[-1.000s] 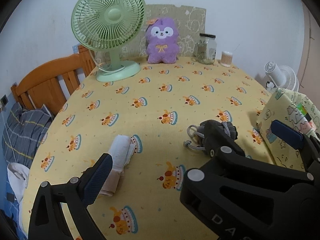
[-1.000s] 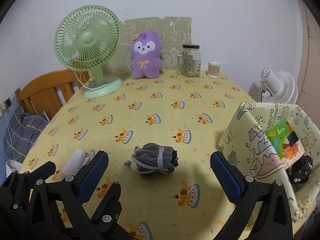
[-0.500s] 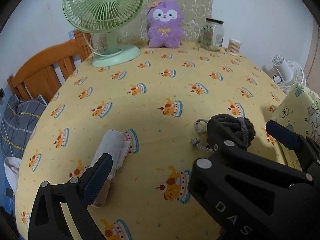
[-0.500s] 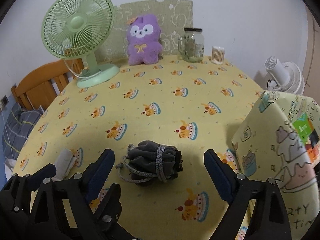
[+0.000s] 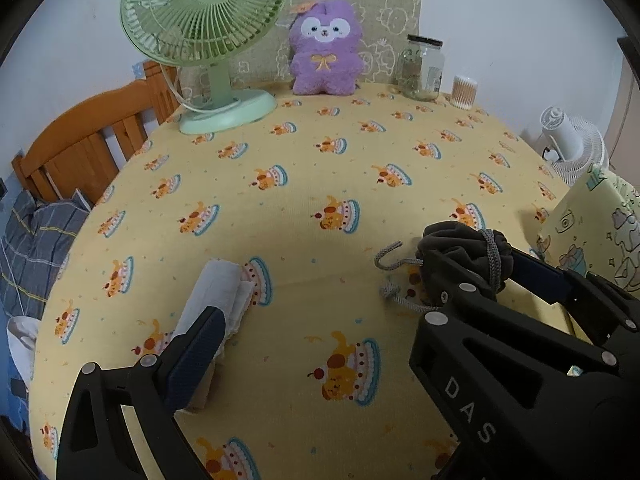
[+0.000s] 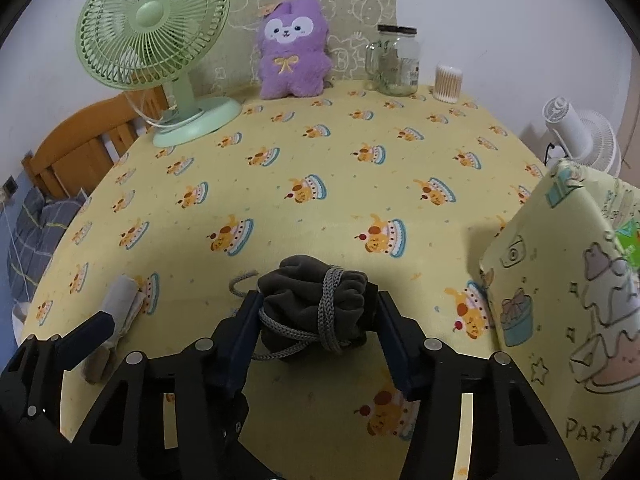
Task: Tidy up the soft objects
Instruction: 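Grasp the grey drawstring pouch with the right tool, then grasp the white rolled cloth with the left tool while the right tool holds the grey pouch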
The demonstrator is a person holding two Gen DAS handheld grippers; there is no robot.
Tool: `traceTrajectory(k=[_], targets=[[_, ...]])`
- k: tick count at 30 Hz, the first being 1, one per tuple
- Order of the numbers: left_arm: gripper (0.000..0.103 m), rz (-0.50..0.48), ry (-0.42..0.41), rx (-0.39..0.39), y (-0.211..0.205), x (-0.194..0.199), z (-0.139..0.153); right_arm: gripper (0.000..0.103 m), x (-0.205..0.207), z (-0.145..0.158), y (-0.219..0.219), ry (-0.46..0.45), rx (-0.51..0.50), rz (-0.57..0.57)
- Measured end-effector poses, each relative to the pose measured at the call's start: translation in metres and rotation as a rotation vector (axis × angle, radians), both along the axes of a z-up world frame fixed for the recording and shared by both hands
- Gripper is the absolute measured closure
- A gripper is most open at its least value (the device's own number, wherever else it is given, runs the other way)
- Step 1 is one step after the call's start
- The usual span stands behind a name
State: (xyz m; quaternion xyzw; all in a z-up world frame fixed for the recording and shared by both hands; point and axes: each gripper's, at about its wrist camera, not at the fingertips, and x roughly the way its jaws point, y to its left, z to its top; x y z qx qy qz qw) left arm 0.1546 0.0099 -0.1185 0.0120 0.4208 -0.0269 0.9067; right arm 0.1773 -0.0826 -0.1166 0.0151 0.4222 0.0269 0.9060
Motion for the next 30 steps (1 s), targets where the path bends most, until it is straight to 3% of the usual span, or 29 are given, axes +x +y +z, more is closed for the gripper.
traceTrajectory(k=[7,18,26,30], targets=[[0.003,0.045,-0.024,-0.012,0.011,-0.008,0.009,0.046,-0.015,0.018,0.006,-0.055,0.006,0.016],[0.006,0.037,-0.085,0.009,0.031,-0.016,0.026,0.048,-0.025,0.035,0.027,-0.100,0.019,0.029],[0.006,0.033,-0.071,0.006,0.048,-0.008,0.017,0.048,-0.019,0.028,0.045,-0.078,-0.002,0.034],[0.013,0.034,-0.049,-0.016,0.054,-0.003,0.008,0.048,-0.015,0.022,0.051,-0.063,-0.015,0.036]])
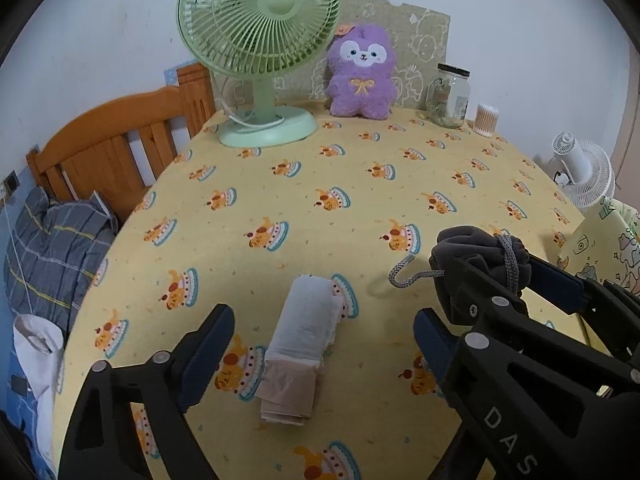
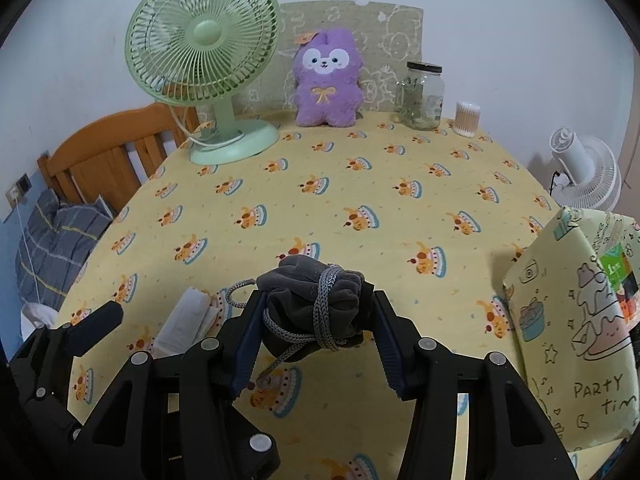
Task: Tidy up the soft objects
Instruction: 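Grasp the white rolled cloth with the left tool while the right tool holds the grey pouch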
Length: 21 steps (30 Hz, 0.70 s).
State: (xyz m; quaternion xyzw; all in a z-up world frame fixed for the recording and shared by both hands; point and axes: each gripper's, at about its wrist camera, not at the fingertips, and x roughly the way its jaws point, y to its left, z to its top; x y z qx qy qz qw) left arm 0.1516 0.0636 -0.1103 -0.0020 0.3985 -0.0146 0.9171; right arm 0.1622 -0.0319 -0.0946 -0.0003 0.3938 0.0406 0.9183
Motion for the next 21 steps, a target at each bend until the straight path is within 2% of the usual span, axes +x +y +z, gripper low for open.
traceTrajectory(k=[3,8,16,21], targets=[[0.017,0.000,0.011,-0.009,0.002,0.003,-0.006,0.048,0.003,-0.006,0.003,0.015,-0.006,0.004],[0.029,-0.005,0.039,-0.031,0.003,0.008,-0.014,0.048,0.006,-0.012,0.005,0.034,-0.012,0.010],[0.069,-0.016,0.060,-0.050,0.002,0.009,-0.017,0.048,0.008,-0.016,0.002,0.051,-0.004,0.008],[0.077,-0.026,0.057,-0.050,0.000,0.006,-0.017,0.048,0.007,-0.017,0.002,0.055,-0.003,0.017]])
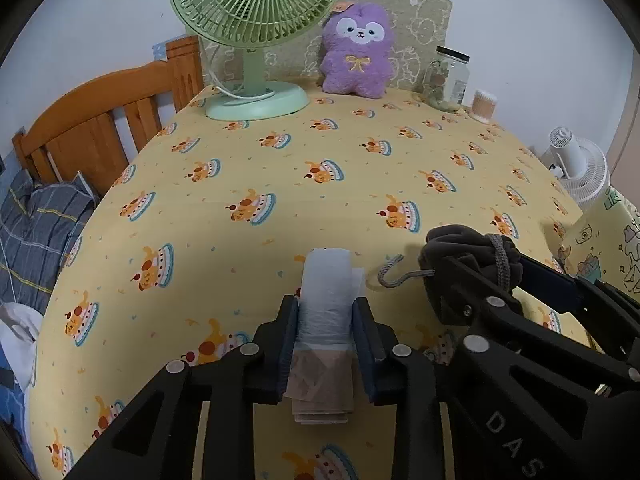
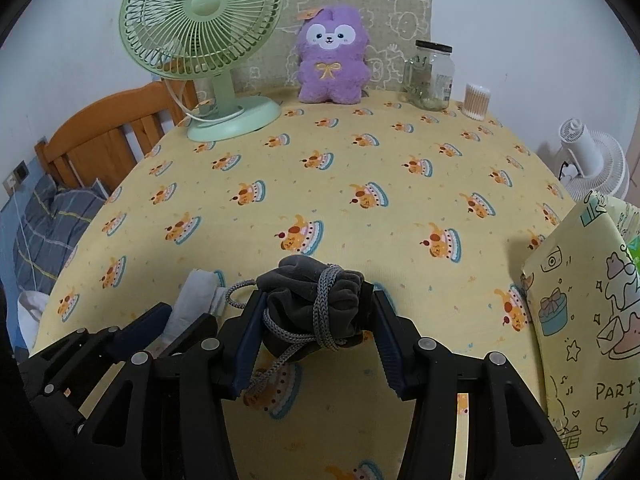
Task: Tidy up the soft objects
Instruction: 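Grasp the white rolled cloth with the left tool while the right tool holds the grey pouch, then carry the white cloth with the left tool while the right tool carries the grey pouch to the box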
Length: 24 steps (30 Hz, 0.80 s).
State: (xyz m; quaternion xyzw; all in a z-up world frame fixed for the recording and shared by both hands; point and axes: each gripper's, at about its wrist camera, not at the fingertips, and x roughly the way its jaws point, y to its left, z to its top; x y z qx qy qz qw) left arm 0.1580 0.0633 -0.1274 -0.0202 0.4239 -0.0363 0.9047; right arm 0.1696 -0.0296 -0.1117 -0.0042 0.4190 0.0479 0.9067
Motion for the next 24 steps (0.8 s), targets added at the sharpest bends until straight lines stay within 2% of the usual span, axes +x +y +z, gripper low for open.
traceTrajectory(k=[24], targets=[[0.079,-0.018,-0.079,0.030,-0.034,-0.033,0.026,0.048,-0.034,0.025,-0.034,-0.074,0.023,-0.018]])
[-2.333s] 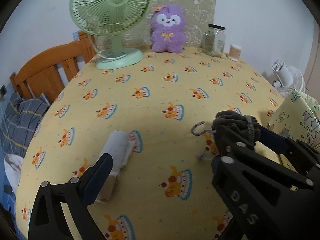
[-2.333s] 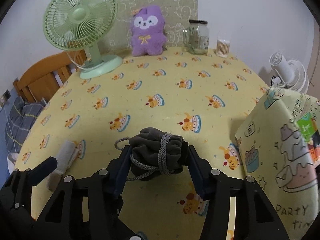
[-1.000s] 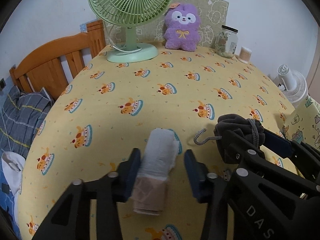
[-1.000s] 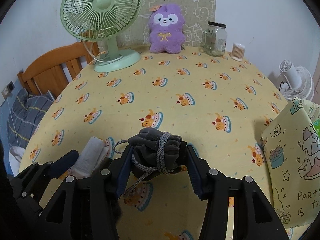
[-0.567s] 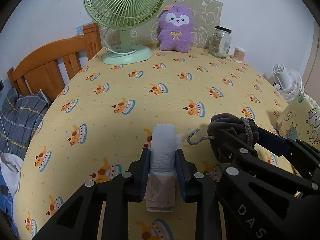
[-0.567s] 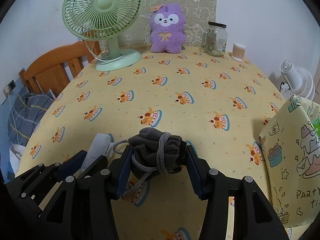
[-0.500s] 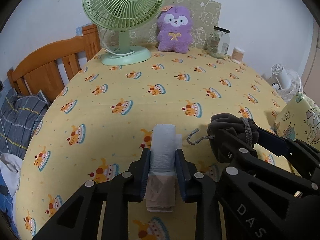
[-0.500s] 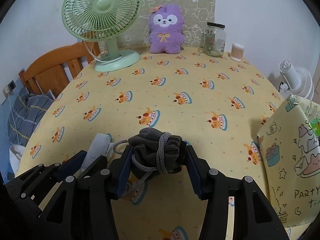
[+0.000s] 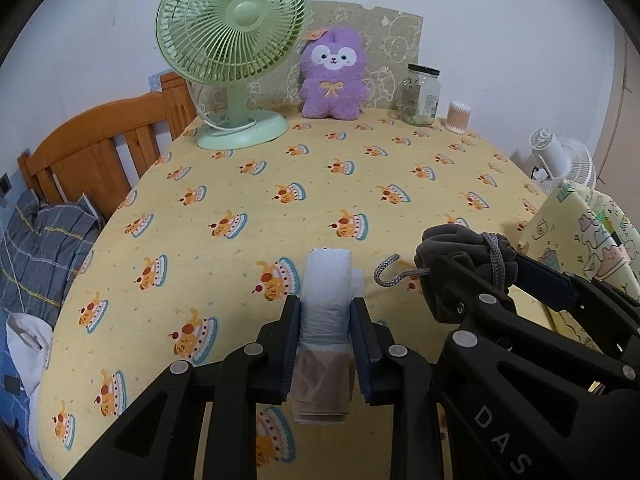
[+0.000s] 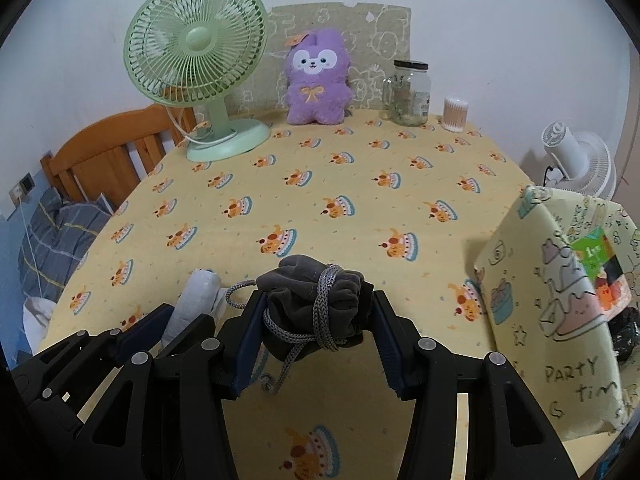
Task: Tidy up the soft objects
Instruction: 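Carry the white cloth with the left tool while the right tool carries the grey pouch to the box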
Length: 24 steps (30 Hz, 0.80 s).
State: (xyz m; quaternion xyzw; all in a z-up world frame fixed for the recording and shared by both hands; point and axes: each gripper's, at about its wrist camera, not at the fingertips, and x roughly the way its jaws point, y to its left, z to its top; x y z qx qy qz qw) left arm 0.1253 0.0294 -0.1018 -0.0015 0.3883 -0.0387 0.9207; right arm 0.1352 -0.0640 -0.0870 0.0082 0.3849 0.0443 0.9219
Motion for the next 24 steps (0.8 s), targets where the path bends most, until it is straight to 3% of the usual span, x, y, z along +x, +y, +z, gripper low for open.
traceTrajectory(k=[24], targets=[[0.079,0.011,-0.115,0.014,-0.032,-0.042,0.055,0.048,-0.042,0.056,-0.035,-0.120,0.033,0.002]])
